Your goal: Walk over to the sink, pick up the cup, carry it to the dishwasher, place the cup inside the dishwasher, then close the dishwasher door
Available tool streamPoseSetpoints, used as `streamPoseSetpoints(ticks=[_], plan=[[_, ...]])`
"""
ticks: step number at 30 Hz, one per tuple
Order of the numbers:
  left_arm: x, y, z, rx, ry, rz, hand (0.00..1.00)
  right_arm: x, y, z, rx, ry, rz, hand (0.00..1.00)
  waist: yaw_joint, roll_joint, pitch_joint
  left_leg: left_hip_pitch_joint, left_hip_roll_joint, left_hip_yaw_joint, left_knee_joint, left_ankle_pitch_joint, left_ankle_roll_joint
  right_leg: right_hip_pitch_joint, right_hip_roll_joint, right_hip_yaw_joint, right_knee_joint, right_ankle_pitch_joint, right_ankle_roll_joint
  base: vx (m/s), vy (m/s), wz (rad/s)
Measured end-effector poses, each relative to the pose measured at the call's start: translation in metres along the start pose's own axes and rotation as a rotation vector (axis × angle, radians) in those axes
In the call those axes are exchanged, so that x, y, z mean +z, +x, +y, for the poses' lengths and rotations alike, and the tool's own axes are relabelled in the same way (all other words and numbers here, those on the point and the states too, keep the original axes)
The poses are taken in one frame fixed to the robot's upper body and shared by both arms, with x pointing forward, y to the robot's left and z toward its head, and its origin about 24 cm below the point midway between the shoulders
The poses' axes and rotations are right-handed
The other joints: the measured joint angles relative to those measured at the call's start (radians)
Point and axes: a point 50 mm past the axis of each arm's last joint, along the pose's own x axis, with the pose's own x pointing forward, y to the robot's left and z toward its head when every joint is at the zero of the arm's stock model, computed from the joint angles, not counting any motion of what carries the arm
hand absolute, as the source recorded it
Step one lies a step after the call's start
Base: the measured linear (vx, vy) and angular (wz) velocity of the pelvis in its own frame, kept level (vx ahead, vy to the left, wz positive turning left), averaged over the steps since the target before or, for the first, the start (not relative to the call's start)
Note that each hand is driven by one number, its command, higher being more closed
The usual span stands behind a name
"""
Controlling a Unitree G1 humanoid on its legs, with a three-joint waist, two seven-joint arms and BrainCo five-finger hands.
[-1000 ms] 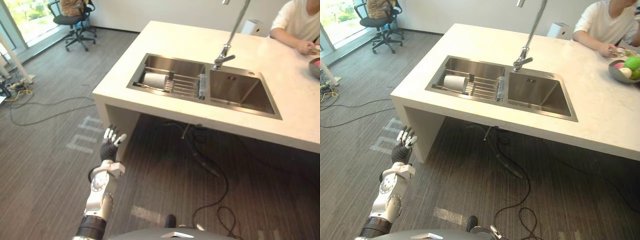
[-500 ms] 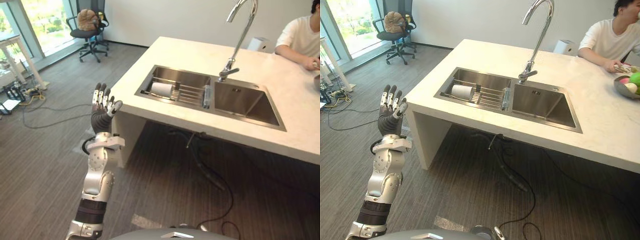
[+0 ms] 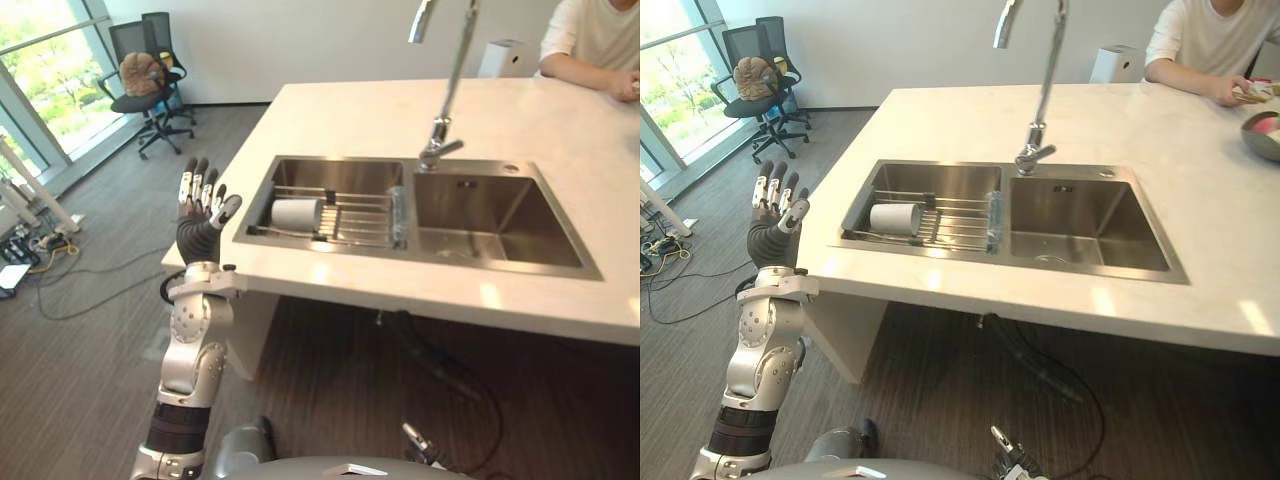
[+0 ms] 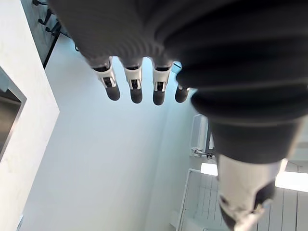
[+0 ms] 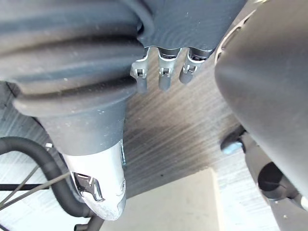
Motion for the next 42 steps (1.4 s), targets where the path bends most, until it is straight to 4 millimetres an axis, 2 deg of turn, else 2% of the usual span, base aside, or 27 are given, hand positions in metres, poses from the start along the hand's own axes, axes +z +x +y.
streamPoseSetpoints(ticks=[1,2,4,5,6,8,9,10,11,13,14,15,16,17,18,19,20,21,22,23,26,29,33,38,40,42], plan=[[0.0,0.0,0.003,0.005,0.01,0.004,0.0,-0.005,0.0,-0.001,-0.014,0.026,0.011,0.0,-0.007,-0.003,-0.006,0.013,-0.007,0.018,0.016,-0.053,0.031,0.012,-0.013,-0.001,0.009,-0.017,0.008,0.29,0.181,0.17],[-0.001,0.0,0.006,0.015,0.012,0.01,0.0,-0.008,0.002,0.003,-0.021,0.053,0.008,0.0,-0.014,-0.015,-0.001,0.029,-0.023,0.03,0.014,-0.117,0.035,0.021,-0.027,-0.007,0.013,-0.021,0.008,0.27,0.167,0.14],[0.0,-0.001,0.01,0.023,0.022,0.011,0.0,-0.007,0.006,0.012,-0.008,0.051,0.011,0.0,0.011,-0.036,0.004,0.046,-0.038,0.034,-0.021,-0.196,0.018,0.004,-0.047,0.009,0.0,-0.037,-0.008,0.25,0.22,-0.22],[-0.002,-0.003,0.013,0.031,0.03,0.02,0.0,-0.007,0.007,0.013,-0.008,0.049,0.01,0.0,0.014,-0.032,0.005,0.064,-0.043,0.015,-0.045,-0.273,0.021,0.005,-0.045,0.023,-0.004,-0.051,0.015,0.17,0.167,-0.24],[-0.004,-0.005,0.016,0.037,0.039,0.032,0.0,-0.009,0.007,0.016,-0.006,0.055,0.011,0.0,0.014,-0.048,0.007,0.065,-0.06,0.016,-0.035,-0.287,0.011,0.01,-0.057,0.027,0.001,-0.06,0.015,0.13,0.147,-0.14],[-0.01,-0.014,0.022,0.05,0.048,0.068,0.0,-0.015,0.007,0.007,-0.044,0.111,0.03,0.0,0.015,-0.068,-0.008,0.064,-0.102,0.015,-0.002,-0.35,0.024,0.01,-0.099,0.033,0.015,-0.094,-0.026,0.12,0.132,-0.15],[-0.01,-0.015,0.023,0.048,0.051,0.073,0.0,-0.016,0.006,0.005,-0.054,0.126,0.033,0.0,0.017,-0.072,-0.015,0.063,-0.115,0.013,0.004,-0.361,0.026,0.014,-0.111,0.033,0.016,-0.104,-0.045,0.15,0.108,-0.11],[-0.011,-0.016,0.023,0.042,0.056,0.081,0.0,-0.019,0.004,-0.003,-0.079,0.137,0.039,0.0,0.017,-0.078,-0.03,0.066,-0.141,0.003,0.009,-0.385,0.03,0.018,-0.132,0.032,0.025,-0.112,-0.092,0.16,0.068,0.01],[-0.012,-0.017,0.023,0.042,0.06,0.081,0.0,-0.021,0.001,-0.011,-0.103,0.139,0.042,0.0,0.01,-0.069,-0.034,0.068,-0.152,-0.013,0.01,-0.394,0.038,0.005,-0.134,0.033,0.074,-0.091,-0.09,0.2,0.105,0.22],[-0.013,-0.016,0.02,0.012,0.09,0.095,0.0,-0.012,-0.003,-0.021,-0.14,0.151,-0.007,0.0,-0.007,-0.039,-0.033,0.111,-0.154,-0.048,-0.022,-0.4,0.04,-0.161,-0.151,0.072,0.433,0.037,-0.002,0.19,0.149,0.24],[-0.013,-0.015,0.02,0.004,0.109,0.094,0.0,-0.013,-0.003,-0.022,-0.148,0.154,-0.01,0.0,-0.008,-0.034,-0.028,0.142,-0.155,-0.052,-0.045,-0.403,0.045,-0.197,-0.159,0.09,0.52,0.083,0.01,0.2,0.13,0.03],[-0.012,-0.015,0.022,-0.004,0.151,0.093,0.0,-0.015,-0.002,-0.021,-0.15,0.165,-0.015,0.0,-0.016,-0.034,-0.006,0.207,-0.158,-0.064,-0.093,-0.404,0.046,-0.251,-0.182,0.081,0.66,0.109,0.003,0.21,0.06,-0.02],[-0.012,-0.016,0.024,-0.001,0.171,0.094,0.0,-0.013,-0.002,-0.019,-0.155,0.163,-0.024,0.0,-0.016,-0.05,-0.003,0.259,-0.156,-0.07,-0.142,-0.4,0.039,-0.292,-0.201,0.03,0.696,0.065,-0.021,0.19,0.018,-0.02],[-0.012,-0.015,0.024,0.002,0.184,0.091,0.0,-0.014,-0.002,-0.019,-0.157,0.159,-0.019,0.0,-0.014,-0.052,-0.004,0.282,-0.151,-0.071,-0.164,-0.397,0.034,-0.312,-0.203,0.001,0.675,0.04,-0.027,0.18,-0.048,0.04],[-0.01,-0.015,0.026,0.008,0.198,0.074,0.0,-0.015,-0.001,-0.018,-0.157,0.149,-0.01,0.0,-0.018,-0.051,-0.005,0.297,-0.135,-0.078,-0.183,-0.395,0.026,-0.341,-0.188,-0.034,0.566,0.012,-0.03,0.12,-0.071,0.18],[-0.008,-0.015,0.027,0.002,0.227,0.056,0.0,-0.016,-0.001,-0.018,-0.155,0.147,-0.007,0.0,-0.021,-0.051,-0.005,0.293,-0.129,-0.088,-0.184,-0.387,0.014,-0.354,-0.165,-0.036,0.432,0.039,-0.028,0.18,-0.116,0.31],[-0.005,-0.015,0.028,-0.003,0.253,0.032,0.0,-0.02,-0.001,-0.017,-0.155,0.151,0.003,0.0,-0.023,-0.065,-0.007,0.287,-0.136,-0.095,-0.182,-0.387,0.007,-0.367,-0.151,-0.033,0.279,0.137,-0.036,0.26,-0.174,0.32],[-0.004,-0.015,0.031,0.019,0.285,0.005,0.0,-0.029,-0.003,-0.019,-0.17,0.162,0.019,0.0,-0.025,-0.078,-0.015,0.293,-0.136,-0.106,-0.174,-0.39,0.001,-0.36,-0.139,-0.033,0.19,0.187,0.006,0.29,-0.19,0.21],[-0.006,-0.017,0.031,0.041,0.287,-0.002,0.0,-0.026,-0.004,-0.023,-0.188,0.157,0.019,0.0,-0.02,-0.049,-0.025,0.283,-0.112,-0.109,-0.166,-0.39,-0.005,-0.33,-0.111,-0.044,0.13,0.199,0.01,0.3,-0.195,0.07],[-0.004,-0.017,0.029,0.047,0.284,-0.026,0.0,-0.025,-0.005,-0.027,-0.205,0.156,0.023,0.0,-0.016,-0.03,-0.03,0.277,-0.093,-0.11,-0.165,-0.396,-0.015,-0.311,-0.084,-0.062,0.067,0.211,0.011,0.19,-0.13,-0.05],[0.002,-0.017,0.024,0.046,0.266,-0.078,0.0,-0.028,-0.008,-0.033,-0.228,0.2,0.027,0.0,-0.013,0.009,-0.042,0.289,-0.036,-0.105,-0.185,-0.408,-0.042,-0.236,0.001,-0.071,-0.114,0.28,-0.012,0.2,-0.142,-0.28],[0.003,-0.014,0.013,-0.033,0.273,-0.084,0.0,-0.03,-0.009,-0.035,-0.232,0.205,0.033,0.0,-0.016,0.0,-0.046,0.291,-0.018,-0.094,-0.201,-0.409,-0.051,-0.221,0.031,-0.06,-0.194,0.313,-0.02,0.06,-0.08,-0.25],[-0.006,-0.013,0.003,-0.131,0.317,-0.019,0.0,-0.032,-0.011,-0.037,-0.22,0.238,0.034,0.0,-0.016,-0.003,-0.049,0.293,-0.021,-0.085,-0.216,-0.407,-0.054,-0.208,0.034,-0.057,-0.245,0.339,-0.015,0.01,-0.016,-0.07],[-0.011,-0.015,-0.011,-0.286,0.508,-0.028,0.0,-0.034,-0.011,-0.037,-0.214,0.239,0.037,0.0,-0.014,-0.009,-0.054,0.292,-0.025,-0.071,-0.219,-0.407,-0.054,-0.211,0.031,-0.05,-0.26,0.347,-0.011,-0.02,0.01,-0.04],[-0.015,-0.012,-0.024,-0.416,0.622,-0.038,0.0,-0.035,-0.012,-0.038,-0.215,0.236,0.04,0.0,-0.014,-0.013,-0.065,0.291,-0.026,-0.07,-0.226,-0.402,-0.053,-0.215,0.03,-0.05,-0.261,0.348,-0.011,-0.02,-0.002,0.0],[-0.017,-0.01,-0.03,-0.475,0.711,-0.054,0.0,-0.034,-0.011,-0.036,-0.207,0.232,0.036,0.0,-0.016,-0.013,-0.078,0.287,-0.027,-0.07,-0.237,-0.396,-0.054,-0.223,0.034,-0.052,-0.262,0.35,-0.011,-0.02,-0.012,-0.01]])
